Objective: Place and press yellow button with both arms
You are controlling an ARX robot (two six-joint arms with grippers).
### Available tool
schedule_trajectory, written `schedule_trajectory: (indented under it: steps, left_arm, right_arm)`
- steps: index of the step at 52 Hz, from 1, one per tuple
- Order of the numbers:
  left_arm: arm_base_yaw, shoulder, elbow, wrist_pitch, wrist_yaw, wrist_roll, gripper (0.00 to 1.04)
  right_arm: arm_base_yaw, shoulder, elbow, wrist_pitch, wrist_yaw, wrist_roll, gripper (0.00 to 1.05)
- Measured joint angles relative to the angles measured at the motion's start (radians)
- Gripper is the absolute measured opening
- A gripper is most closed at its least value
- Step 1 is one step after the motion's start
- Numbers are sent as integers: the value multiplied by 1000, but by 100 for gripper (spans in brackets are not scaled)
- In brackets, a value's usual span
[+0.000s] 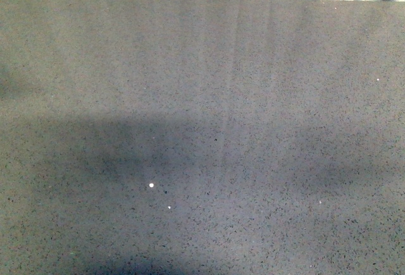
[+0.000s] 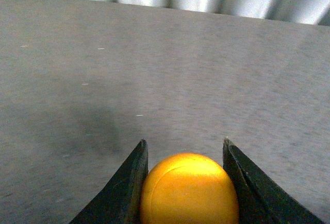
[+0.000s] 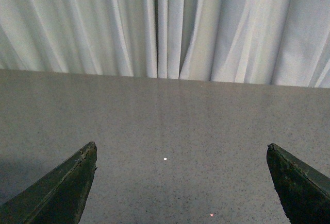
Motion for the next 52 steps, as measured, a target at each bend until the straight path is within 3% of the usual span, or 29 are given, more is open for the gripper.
schedule_trajectory:
  steps: [9,21,31,48,52]
  left_arm:
    - [-303,141,0,95,-129,-66,35]
    - [-502,318,26,154,-201,-99,35]
    - [-558,414,41,187,-229,-127,35]
    - [-571,483,40,242,-248,-158,35]
    - [-571,483,36,243,-244,-171,47]
  right_arm:
    - [0,0,0,0,0,0,96]
    - [0,0,0,0,0,0,96]
    - [0,0,0,0,0,0,96]
    - [0,0,0,0,0,0,96]
    - [0,0,0,0,0,0,96]
